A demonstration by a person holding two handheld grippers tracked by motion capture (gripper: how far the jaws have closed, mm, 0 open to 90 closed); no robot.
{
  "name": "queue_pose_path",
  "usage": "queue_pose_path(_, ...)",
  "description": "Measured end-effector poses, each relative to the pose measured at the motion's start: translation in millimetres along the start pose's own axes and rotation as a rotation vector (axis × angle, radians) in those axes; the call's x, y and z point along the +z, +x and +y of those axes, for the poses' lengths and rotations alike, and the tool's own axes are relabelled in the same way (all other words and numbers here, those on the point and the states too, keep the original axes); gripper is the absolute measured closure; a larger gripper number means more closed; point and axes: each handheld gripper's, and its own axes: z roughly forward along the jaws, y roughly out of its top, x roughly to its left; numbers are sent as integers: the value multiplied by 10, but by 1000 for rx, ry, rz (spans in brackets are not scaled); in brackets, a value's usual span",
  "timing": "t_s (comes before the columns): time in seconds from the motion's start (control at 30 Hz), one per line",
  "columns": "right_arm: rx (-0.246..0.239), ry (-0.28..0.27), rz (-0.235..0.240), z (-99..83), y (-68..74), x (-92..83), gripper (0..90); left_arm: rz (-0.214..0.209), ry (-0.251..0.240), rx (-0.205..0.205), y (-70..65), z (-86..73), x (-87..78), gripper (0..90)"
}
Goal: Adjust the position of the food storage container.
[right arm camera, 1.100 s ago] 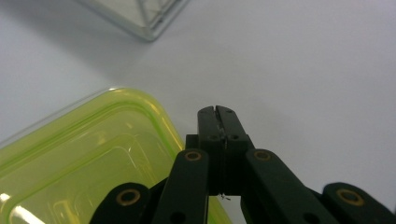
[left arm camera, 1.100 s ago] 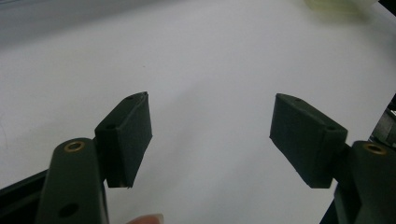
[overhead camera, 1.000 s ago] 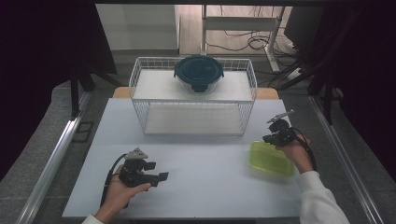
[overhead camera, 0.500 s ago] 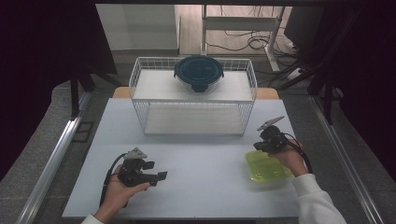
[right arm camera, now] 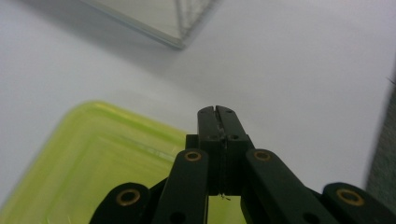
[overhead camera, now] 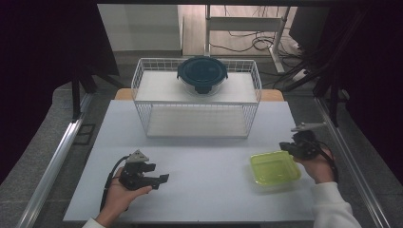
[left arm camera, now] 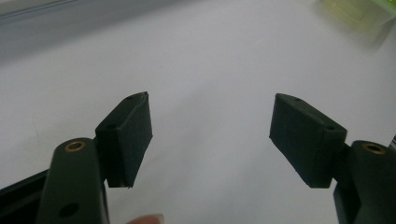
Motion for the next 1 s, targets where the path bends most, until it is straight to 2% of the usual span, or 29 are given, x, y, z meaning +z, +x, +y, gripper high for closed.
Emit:
queue_pose_path(0.03,45,6,-27,-131,-65,-74,891,3,1,4,-7,2,2,291)
queue_pose_path(0.07,69,13,-28,-206,-92,-98,891,6,1,8,-11,3,5,291)
queue_pose_path(0.23,167,22,-31,-571,-205,-185,891,14,3,14,-20,7,22,291)
queue_pose_path(0.27,167,22,-31,-571,-205,-185,891,14,3,14,-20,7,22,291)
queue_pose_path(0.3,185,35,-33,-662,-223,-193,891,16,6,13,-25,9,29,291)
queue_pose_path(0.4,181,64,-34,-724,-209,-157,891,14,3,17,-33,15,30,291)
queue_pose_path(0.57,156,91,-54,-698,-167,-110,891,15,1,25,-54,17,23,291)
queue_pose_path(0.73,140,102,-22,-663,-97,-61,891,14,-1,24,-44,13,18,291)
queue_pose_path(0.9,124,101,39,-604,8,14,891,13,1,24,-45,15,20,291)
queue_pose_path(0.93,113,102,59,-574,63,47,891,16,2,23,-50,14,23,291)
queue_pose_path(1.0,110,102,68,-557,96,62,891,16,2,24,-51,14,23,291)
